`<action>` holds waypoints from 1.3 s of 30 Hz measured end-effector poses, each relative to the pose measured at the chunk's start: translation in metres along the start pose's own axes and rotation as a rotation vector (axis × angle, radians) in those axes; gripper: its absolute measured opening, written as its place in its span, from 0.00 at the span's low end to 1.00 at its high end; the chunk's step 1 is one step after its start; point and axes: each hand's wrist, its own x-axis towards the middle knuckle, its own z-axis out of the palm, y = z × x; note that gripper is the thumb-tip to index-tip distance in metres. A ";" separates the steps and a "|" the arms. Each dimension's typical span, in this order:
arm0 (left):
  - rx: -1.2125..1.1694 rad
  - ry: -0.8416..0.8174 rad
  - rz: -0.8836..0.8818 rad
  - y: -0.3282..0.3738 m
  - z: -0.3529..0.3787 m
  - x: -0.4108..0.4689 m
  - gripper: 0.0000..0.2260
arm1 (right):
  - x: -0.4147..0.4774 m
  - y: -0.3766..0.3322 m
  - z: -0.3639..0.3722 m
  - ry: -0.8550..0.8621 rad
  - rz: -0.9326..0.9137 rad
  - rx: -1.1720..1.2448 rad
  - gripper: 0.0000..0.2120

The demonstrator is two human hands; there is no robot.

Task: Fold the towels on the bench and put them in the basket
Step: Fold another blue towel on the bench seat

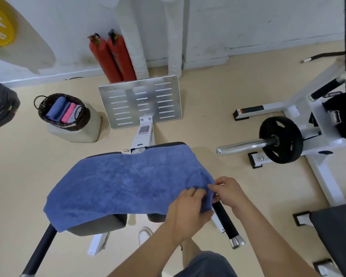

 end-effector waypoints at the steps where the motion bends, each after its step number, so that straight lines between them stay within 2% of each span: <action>1: -0.047 0.014 -0.064 0.010 0.003 0.007 0.18 | -0.004 -0.004 -0.003 -0.075 0.027 0.093 0.08; 3: -0.090 0.066 -0.173 0.023 0.006 0.020 0.18 | -0.007 -0.009 -0.009 -0.161 0.031 0.171 0.09; 7: -0.195 0.121 -0.217 0.021 0.000 0.035 0.05 | 0.000 -0.014 -0.021 -0.201 0.036 0.128 0.06; 10: -0.403 0.114 -0.234 0.009 -0.005 0.033 0.07 | 0.013 -0.014 -0.022 -0.177 -0.005 0.120 0.10; 11: -0.477 0.098 -0.246 0.007 -0.006 0.032 0.07 | 0.020 -0.012 -0.020 -0.142 -0.081 0.013 0.17; 13: -0.613 0.069 -0.245 0.004 -0.009 0.029 0.07 | 0.037 -0.009 -0.015 -0.100 -0.234 -0.381 0.31; 14: -0.666 0.064 -0.239 0.004 -0.012 0.028 0.07 | 0.046 -0.008 -0.011 -0.078 -0.283 -0.564 0.33; 16: -0.754 0.064 -0.241 0.004 -0.017 0.026 0.08 | 0.059 -0.010 -0.003 -0.007 -0.362 -0.733 0.30; 19: -0.819 0.049 -0.236 0.004 -0.022 0.021 0.07 | 0.077 -0.017 0.003 0.109 -0.501 -0.753 0.17; 23: -0.888 0.004 -0.223 0.003 -0.025 0.014 0.05 | 0.093 -0.033 -0.004 0.287 -0.574 -0.751 0.11; 25: -0.924 -0.018 -0.227 0.004 -0.025 0.011 0.05 | 0.098 -0.043 -0.012 0.324 -0.598 -0.754 0.10; 27: -0.951 -0.050 -0.242 0.006 -0.024 0.009 0.06 | 0.103 -0.054 -0.019 0.288 -0.564 -0.722 0.11; 30: -0.940 -0.062 -0.260 0.010 -0.023 0.007 0.06 | 0.107 -0.068 -0.025 0.171 -0.456 -0.487 0.12; 33: -0.913 -0.015 -0.295 0.008 -0.026 0.001 0.05 | 0.099 -0.079 -0.026 0.169 -0.473 -0.379 0.12; 36: -0.920 0.063 -0.339 0.001 -0.033 -0.011 0.06 | 0.086 -0.094 -0.019 0.256 -0.592 -0.454 0.12; 39: -1.051 0.135 -0.400 -0.008 -0.048 -0.030 0.08 | 0.069 -0.115 -0.002 0.314 -0.714 -0.589 0.13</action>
